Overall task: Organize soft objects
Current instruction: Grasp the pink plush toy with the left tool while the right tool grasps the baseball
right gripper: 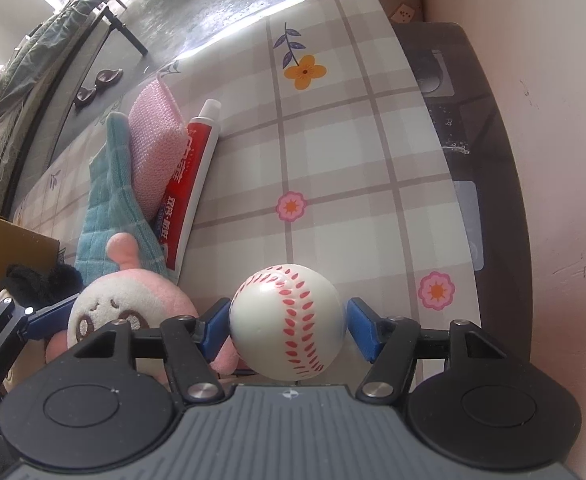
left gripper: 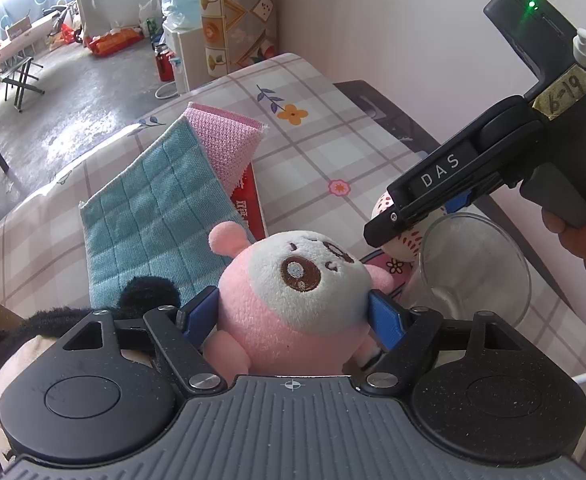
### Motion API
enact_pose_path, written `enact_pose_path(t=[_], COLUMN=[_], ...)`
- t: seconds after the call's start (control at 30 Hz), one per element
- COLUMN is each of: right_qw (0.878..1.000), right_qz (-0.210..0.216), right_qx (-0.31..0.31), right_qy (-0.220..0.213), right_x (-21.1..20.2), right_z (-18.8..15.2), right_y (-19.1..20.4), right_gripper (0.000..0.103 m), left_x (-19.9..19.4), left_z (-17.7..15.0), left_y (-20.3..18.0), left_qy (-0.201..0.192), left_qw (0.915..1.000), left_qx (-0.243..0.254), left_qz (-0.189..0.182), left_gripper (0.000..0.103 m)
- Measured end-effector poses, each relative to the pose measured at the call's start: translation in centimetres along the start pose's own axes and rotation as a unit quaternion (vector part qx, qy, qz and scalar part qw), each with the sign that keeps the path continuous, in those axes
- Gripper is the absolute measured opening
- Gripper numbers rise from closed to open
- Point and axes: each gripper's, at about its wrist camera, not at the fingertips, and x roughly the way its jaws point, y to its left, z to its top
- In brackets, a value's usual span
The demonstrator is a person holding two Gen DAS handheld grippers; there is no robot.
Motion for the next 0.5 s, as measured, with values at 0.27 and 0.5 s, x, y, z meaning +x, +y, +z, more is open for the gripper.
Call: enact_pose_path(t=[0.27, 0.5], right_qw=[1.000, 0.997], right_qz=[-0.003, 0.004], right_qx=[-0.010, -0.025], right_qy=[-0.028, -0.076], right_x=[-0.1, -2.5], right_z=[-0.2, -0.2], right_y=[0.0, 0.5], right_gripper=[0.062, 0.061], left_x=[0.0, -0.8], left_z=[0.0, -0.1], left_y=[0.0, 0.4], left_qy=[-0.004, -0.012], left_qw=[1.0000, 0.9999], left_qx=[0.000, -0.009], left_qz=[0.000, 0.003], left_gripper=[0.076, 0.075])
